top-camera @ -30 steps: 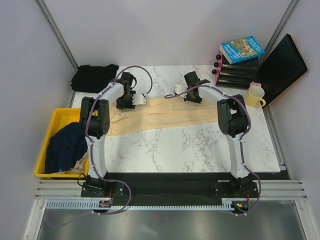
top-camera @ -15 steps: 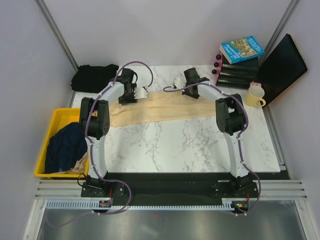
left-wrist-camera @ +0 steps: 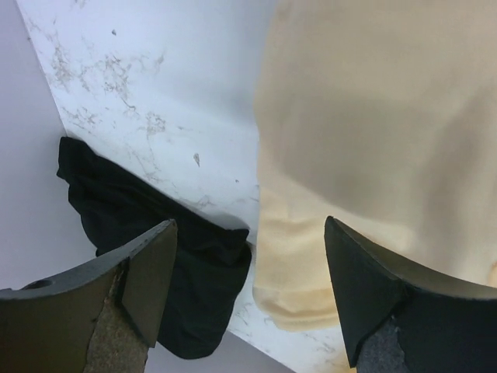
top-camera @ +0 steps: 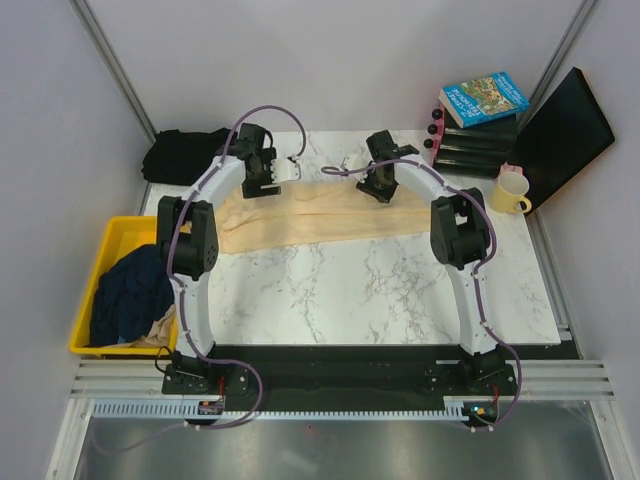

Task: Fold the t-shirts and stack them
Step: Fold the other side of the tshirt into a rectangle

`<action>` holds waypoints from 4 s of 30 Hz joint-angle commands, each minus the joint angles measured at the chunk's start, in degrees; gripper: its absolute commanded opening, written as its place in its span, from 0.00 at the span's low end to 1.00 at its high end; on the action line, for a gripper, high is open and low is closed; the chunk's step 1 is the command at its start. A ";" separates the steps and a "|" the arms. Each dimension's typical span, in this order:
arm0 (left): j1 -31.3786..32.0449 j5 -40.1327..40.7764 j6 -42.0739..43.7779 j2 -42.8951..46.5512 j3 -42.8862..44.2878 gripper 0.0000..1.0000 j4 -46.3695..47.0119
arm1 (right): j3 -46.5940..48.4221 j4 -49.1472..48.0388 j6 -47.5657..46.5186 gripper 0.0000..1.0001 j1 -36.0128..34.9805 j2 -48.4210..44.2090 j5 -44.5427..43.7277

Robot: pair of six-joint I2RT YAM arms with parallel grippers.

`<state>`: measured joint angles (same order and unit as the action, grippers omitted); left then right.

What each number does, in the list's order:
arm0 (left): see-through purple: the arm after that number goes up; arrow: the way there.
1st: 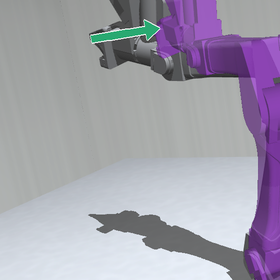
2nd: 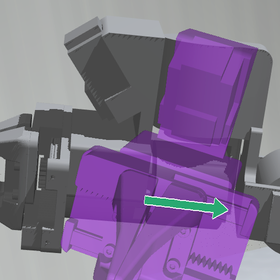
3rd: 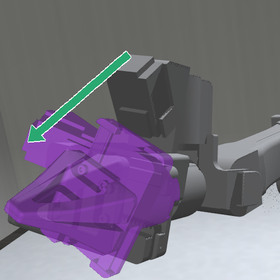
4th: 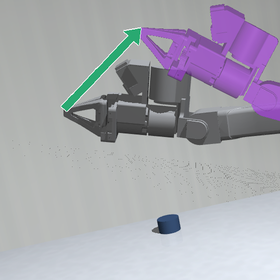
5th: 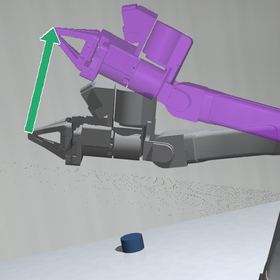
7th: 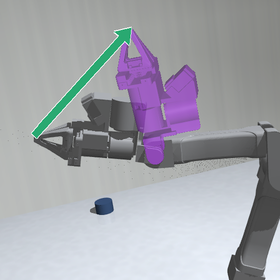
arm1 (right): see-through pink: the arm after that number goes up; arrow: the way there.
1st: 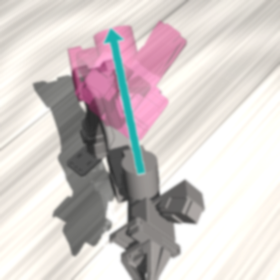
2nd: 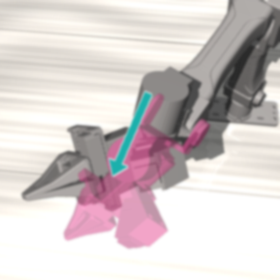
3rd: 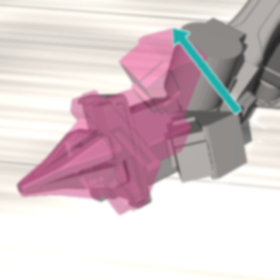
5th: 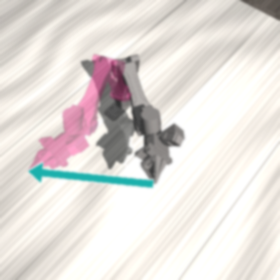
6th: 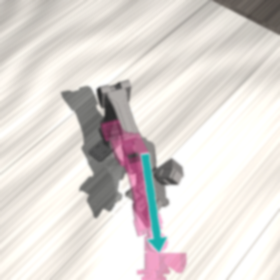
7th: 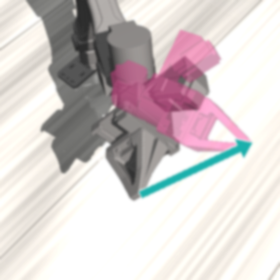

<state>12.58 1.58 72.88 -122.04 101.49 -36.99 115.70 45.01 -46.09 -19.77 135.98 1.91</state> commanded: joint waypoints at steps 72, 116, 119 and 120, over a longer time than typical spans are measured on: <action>-1.24 -16.79 0.86 -1.98 15.84 0.02 -11.52 | 0.93 3.06 0.20 0.20 -3.61 6.31 0.99; -0.10 -17.66 9.12 3.74 7.40 0.02 -33.58 | -0.04 3.15 -0.41 0.18 -4.22 4.73 -0.07; 0.25 -19.51 8.33 3.12 10.12 0.02 -35.16 | -0.04 3.24 -0.50 0.18 -4.31 4.55 -0.15; 0.34 -19.69 8.24 2.43 10.82 0.02 -35.77 | -0.04 3.24 -0.58 0.18 -4.31 4.64 -0.24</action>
<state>12.21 -13.82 79.83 -120.62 108.09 -68.10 117.82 47.35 -46.83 -23.09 137.82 -1.34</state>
